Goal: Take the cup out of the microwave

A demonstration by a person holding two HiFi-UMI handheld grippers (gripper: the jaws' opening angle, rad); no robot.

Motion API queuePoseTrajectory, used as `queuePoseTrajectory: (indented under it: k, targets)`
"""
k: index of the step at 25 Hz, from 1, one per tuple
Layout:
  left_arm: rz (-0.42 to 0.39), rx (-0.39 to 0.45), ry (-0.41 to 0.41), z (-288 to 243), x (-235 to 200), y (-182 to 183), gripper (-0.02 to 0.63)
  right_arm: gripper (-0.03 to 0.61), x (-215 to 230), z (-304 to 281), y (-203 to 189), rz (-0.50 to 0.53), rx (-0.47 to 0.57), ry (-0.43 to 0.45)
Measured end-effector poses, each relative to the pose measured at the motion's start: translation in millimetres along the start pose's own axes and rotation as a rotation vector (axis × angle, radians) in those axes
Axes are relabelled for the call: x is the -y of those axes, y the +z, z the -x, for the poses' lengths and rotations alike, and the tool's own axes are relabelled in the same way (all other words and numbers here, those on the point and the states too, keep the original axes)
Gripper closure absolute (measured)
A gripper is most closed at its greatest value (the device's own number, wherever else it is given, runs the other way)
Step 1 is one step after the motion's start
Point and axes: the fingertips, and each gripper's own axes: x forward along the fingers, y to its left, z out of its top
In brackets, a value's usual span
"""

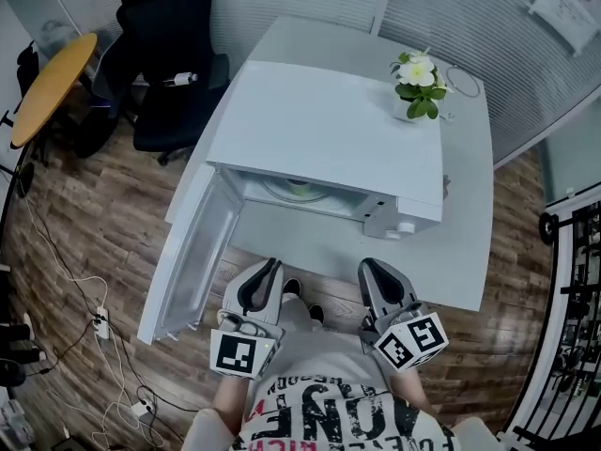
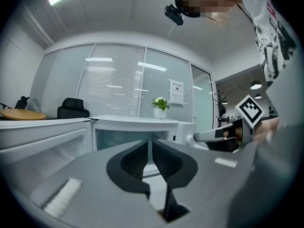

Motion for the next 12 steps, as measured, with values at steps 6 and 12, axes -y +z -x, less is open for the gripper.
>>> queuePoseTrajectory:
  k: [6,12]
  targets:
    - [0.023,-0.008,-0.042,-28,-29,12,0.574,0.557,-2,-31,20,0.003,0.014,-0.035]
    - [0.001,0.029,-0.074,-53,-54,22,0.575,0.557,6,-50,26,0.002,0.033,-0.100]
